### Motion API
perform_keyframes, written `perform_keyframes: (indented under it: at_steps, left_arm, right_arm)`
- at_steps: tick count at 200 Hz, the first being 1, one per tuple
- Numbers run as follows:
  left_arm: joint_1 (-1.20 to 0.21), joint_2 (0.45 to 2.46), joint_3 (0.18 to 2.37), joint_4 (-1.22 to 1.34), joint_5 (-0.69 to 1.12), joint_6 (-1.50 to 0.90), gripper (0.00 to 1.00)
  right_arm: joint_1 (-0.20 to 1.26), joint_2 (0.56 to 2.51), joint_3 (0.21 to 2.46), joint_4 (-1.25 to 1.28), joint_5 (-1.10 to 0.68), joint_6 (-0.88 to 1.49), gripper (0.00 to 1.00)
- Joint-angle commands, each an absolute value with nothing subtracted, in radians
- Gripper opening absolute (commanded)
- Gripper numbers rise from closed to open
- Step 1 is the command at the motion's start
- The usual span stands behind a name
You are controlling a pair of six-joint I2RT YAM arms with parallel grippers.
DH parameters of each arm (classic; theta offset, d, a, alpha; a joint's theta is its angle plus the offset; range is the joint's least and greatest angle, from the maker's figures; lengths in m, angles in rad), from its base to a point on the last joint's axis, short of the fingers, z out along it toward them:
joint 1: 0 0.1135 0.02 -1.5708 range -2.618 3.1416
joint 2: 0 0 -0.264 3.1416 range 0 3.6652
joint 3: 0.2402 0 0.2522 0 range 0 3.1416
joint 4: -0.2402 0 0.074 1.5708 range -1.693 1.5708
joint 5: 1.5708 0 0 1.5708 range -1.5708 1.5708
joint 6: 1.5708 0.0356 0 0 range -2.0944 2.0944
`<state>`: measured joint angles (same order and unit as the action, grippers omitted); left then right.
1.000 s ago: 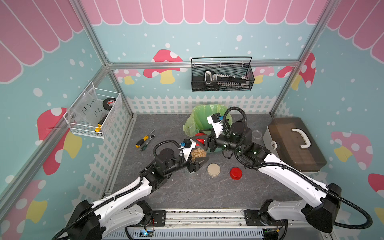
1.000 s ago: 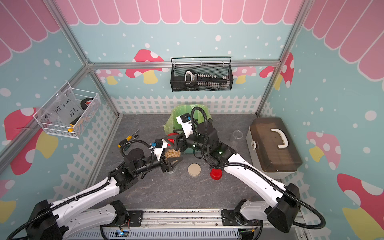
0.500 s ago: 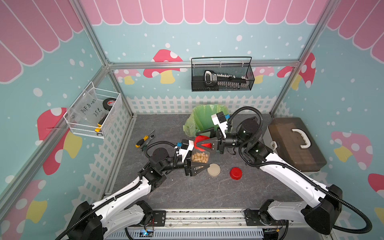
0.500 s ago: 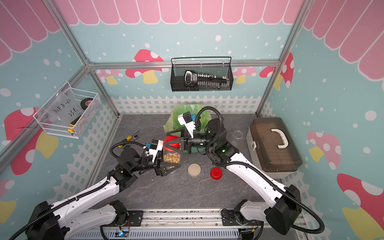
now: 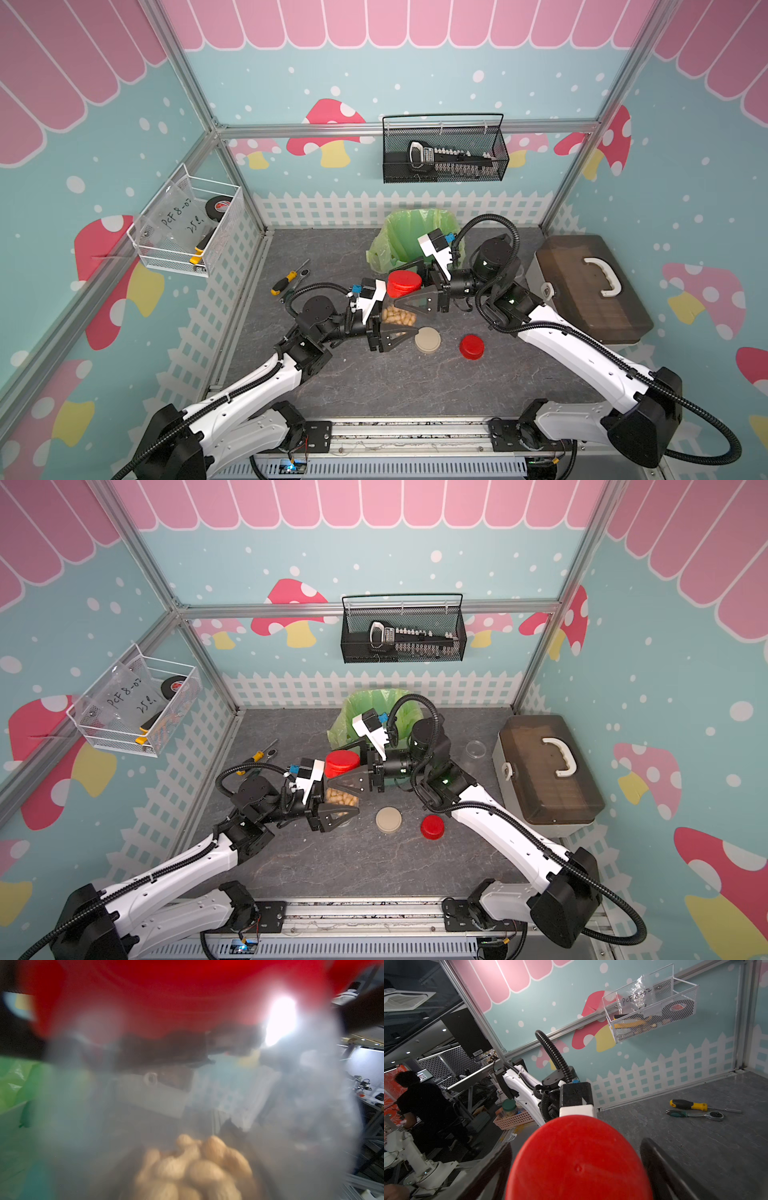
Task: Empty moldy peanuts from jars
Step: Unscrew the lid from the jar.
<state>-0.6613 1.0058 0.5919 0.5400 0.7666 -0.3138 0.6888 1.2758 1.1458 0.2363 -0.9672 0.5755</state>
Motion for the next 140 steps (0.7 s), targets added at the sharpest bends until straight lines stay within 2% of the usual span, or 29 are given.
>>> perform_keyframes:
  at_steps: [1, 64, 140]
  left_arm:
    - [-0.654, 0.977, 0.578, 0.53, 0.687, -0.284, 0.33]
    - [-0.686, 0.949, 0.578, 0.409, 0.434, -0.174, 0.33]
    - [-0.742, 0.975, 0.577, 0.362, 0.113, -0.094, 0.33]
  right_arm:
    - [0.693, 1.26, 1.161, 0.173, -0.912, 0.529, 0.97]
    - [0.692, 1.16, 1.16, 0.003, -0.662, 0.426, 0.99]
    - [0.692, 1.079, 1.106, 0.041, -0.485, 0.433, 0.99]
